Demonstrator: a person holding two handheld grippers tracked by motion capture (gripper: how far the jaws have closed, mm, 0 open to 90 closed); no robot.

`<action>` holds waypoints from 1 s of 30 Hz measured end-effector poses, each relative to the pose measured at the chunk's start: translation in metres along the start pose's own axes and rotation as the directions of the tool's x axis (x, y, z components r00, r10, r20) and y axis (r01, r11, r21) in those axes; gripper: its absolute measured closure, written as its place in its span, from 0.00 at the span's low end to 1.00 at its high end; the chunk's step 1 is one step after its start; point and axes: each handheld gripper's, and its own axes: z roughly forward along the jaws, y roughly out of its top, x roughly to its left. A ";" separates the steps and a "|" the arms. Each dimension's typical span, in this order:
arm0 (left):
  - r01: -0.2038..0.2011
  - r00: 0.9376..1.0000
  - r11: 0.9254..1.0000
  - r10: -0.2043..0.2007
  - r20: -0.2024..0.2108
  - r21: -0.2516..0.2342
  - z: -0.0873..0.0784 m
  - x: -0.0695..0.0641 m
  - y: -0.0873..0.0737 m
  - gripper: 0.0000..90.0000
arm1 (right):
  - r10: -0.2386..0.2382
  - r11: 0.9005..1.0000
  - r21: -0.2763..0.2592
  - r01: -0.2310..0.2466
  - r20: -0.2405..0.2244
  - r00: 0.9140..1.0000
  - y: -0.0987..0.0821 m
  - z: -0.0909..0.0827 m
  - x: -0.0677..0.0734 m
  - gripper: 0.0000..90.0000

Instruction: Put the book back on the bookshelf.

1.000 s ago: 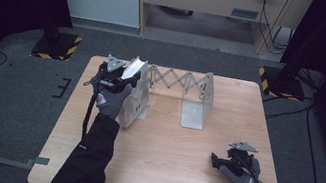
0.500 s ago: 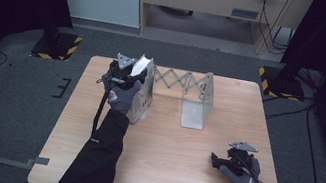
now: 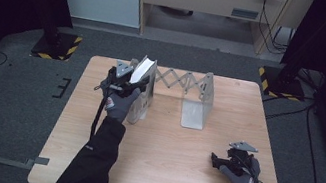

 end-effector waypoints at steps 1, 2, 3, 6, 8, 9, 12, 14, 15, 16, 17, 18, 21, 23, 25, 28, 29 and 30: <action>0.001 1.000 1.000 -0.001 0.011 -0.003 -0.005 0.001 -0.005 0.42 | 0.000 1.000 0.000 0.000 0.000 1.000 0.000 0.000 0.000 0.02; 0.004 1.000 1.000 -0.004 0.025 -0.004 -0.010 0.002 -0.009 0.42 | -0.001 1.000 0.000 0.001 -0.001 1.000 0.000 0.000 0.000 0.02; -0.001 0.999 1.000 0.001 0.032 0.001 -0.016 0.003 -0.014 0.42 | -0.002 1.000 0.000 0.002 0.000 1.000 0.000 0.000 0.000 0.02; -0.015 0.999 1.000 0.015 0.044 -0.004 -0.029 0.002 -0.027 0.42 | -0.001 1.000 0.000 0.001 -0.001 1.000 0.000 0.000 0.000 0.02; -0.029 0.998 1.000 0.029 0.048 -0.003 -0.035 0.001 -0.033 0.44 | 0.000 1.000 0.000 0.000 0.000 1.000 0.000 0.000 0.000 0.02; -0.034 0.998 0.999 0.034 0.046 -0.006 -0.037 0.001 -0.036 0.46 | 0.003 1.000 0.001 -0.003 0.001 1.000 0.000 0.000 0.000 0.02; -0.008 0.998 1.000 0.007 0.060 0.019 -0.038 0.003 -0.042 0.51 | 0.003 1.000 0.001 -0.003 0.003 1.000 0.000 0.000 0.001 0.02; 0.013 0.998 1.000 -0.014 0.064 0.022 -0.035 0.005 -0.046 0.53 | 0.004 1.000 0.001 -0.004 0.004 1.000 0.000 0.000 0.001 0.02; 0.017 0.998 1.000 -0.019 0.066 0.019 -0.034 0.005 -0.047 0.52 | 0.004 1.000 0.001 -0.004 0.004 1.000 0.000 0.000 0.001 0.02; 0.022 0.997 1.000 -0.023 0.068 0.019 -0.033 0.004 -0.047 0.52 | 0.004 1.000 0.001 -0.004 0.004 1.000 0.000 0.000 0.001 0.02; 0.024 0.997 0.999 -0.025 0.070 0.021 -0.032 0.004 -0.046 0.52 | 0.004 1.000 0.001 -0.004 0.004 1.000 0.000 0.000 0.001 0.02; 0.022 0.997 1.000 -0.023 0.072 0.020 -0.031 0.002 -0.046 0.52 | 0.002 1.000 0.001 -0.002 0.004 1.000 0.000 0.000 0.001 0.02; 0.009 0.997 1.000 -0.010 0.079 0.013 -0.029 -0.002 -0.046 0.52 | 0.001 1.000 0.001 -0.001 0.005 1.000 0.000 0.000 0.001 0.02; 0.015 0.996 1.000 -0.016 0.084 0.007 -0.027 -0.005 -0.047 0.51 | 0.002 1.000 0.000 -0.002 0.005 1.000 0.000 0.000 0.001 0.02; 0.023 0.995 1.000 -0.023 0.093 0.006 -0.024 -0.007 -0.047 0.49 | 0.002 1.000 0.001 -0.002 0.005 1.000 0.000 0.000 0.001 0.02; 0.031 0.994 0.999 -0.032 0.101 0.008 -0.020 -0.010 -0.046 0.47 | 0.001 1.000 0.001 -0.001 0.005 1.000 0.000 0.000 0.001 0.02; 0.034 0.994 0.999 -0.035 0.102 0.007 -0.018 -0.011 -0.046 0.47 | 0.001 1.000 0.001 -0.001 0.005 1.000 0.000 0.000 0.001 0.02; 0.038 0.994 0.999 -0.039 0.103 0.005 -0.016 -0.012 -0.046 0.46 | 0.000 1.000 0.001 0.000 0.005 1.000 0.000 0.000 0.001 0.02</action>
